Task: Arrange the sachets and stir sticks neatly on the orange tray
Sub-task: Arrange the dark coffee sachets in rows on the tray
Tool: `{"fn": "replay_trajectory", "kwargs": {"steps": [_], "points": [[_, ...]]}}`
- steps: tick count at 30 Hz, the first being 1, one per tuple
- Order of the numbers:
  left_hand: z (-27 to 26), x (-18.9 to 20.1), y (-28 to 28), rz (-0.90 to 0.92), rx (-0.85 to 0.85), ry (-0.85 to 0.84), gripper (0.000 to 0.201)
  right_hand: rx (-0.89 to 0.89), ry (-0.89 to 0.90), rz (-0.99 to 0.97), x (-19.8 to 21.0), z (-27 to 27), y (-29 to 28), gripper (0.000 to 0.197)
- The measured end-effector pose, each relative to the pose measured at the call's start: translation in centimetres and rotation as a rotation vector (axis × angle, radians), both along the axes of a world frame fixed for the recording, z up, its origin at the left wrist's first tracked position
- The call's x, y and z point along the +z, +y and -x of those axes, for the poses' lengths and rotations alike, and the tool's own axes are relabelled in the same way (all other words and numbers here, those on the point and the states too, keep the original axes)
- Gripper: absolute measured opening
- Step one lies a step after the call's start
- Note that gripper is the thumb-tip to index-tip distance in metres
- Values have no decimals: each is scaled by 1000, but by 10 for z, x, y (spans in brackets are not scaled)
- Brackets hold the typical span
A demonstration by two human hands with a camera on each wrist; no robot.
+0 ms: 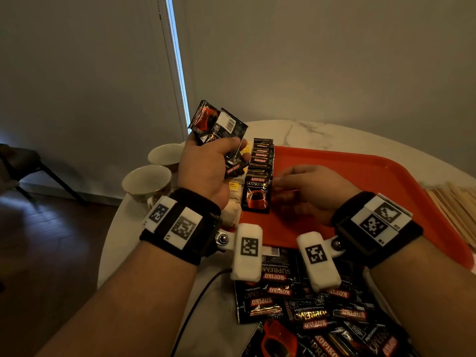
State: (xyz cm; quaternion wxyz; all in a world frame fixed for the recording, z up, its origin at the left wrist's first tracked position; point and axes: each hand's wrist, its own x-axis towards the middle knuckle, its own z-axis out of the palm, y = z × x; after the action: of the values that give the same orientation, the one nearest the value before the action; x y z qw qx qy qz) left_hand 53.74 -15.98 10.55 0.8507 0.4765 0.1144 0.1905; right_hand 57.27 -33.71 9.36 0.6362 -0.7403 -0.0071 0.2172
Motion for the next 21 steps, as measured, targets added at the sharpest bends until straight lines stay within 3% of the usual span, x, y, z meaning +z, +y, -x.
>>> {"fn": "replay_trajectory", "kwargs": {"steps": [21], "points": [[-5,-3,2,22,1,12,36,-11,70,11,-1,7,-1,16]]}}
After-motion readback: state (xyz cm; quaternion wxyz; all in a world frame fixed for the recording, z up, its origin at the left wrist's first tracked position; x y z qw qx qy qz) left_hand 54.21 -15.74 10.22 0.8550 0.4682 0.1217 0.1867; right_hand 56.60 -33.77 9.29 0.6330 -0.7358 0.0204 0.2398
